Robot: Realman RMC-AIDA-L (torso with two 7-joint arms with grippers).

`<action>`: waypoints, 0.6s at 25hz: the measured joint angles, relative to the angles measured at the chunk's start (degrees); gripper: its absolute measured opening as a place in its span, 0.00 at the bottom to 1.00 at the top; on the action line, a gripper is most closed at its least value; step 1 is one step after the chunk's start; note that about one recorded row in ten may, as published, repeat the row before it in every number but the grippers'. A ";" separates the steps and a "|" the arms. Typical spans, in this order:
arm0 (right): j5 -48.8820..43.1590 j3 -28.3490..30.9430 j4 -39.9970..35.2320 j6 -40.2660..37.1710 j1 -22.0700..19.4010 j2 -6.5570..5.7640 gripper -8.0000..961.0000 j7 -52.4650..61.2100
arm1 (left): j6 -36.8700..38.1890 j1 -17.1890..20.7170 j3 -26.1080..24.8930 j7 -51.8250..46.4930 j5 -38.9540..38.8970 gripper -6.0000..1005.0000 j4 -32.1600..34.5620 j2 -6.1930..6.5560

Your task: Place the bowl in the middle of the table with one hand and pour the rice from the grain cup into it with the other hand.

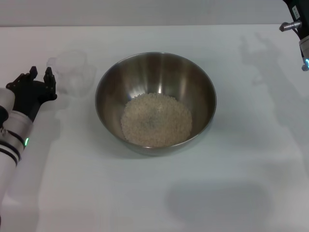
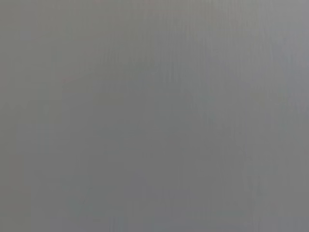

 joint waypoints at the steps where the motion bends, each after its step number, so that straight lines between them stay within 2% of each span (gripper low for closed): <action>1: 0.00 0.03 0.01 0.00 0.00 0.00 0.43 0.00 | 0.11 0.46 0.00 0.00 0.05 0.24 -0.03 0.11; 5: 0.00 0.21 0.06 0.00 0.00 0.00 0.43 0.00 | 0.25 1.84 0.00 0.00 0.06 0.29 -0.63 0.33; 9: 0.00 0.51 0.34 0.09 0.10 -0.05 0.43 0.00 | 1.31 5.49 0.00 -0.85 1.44 0.35 -3.12 0.52; 11: 0.17 0.61 0.47 0.47 0.10 -0.07 0.43 0.00 | 6.47 8.96 -0.21 -4.38 6.28 0.37 -4.38 0.52; 12: 0.17 0.61 0.47 0.47 0.10 -0.07 0.43 0.00 | 6.47 8.96 -0.21 -4.38 6.28 0.38 -4.38 0.52; 15: 0.34 0.74 0.54 0.63 -0.18 -0.06 0.43 0.00 | 13.83 11.17 -0.42 -9.02 9.32 0.38 -3.63 0.30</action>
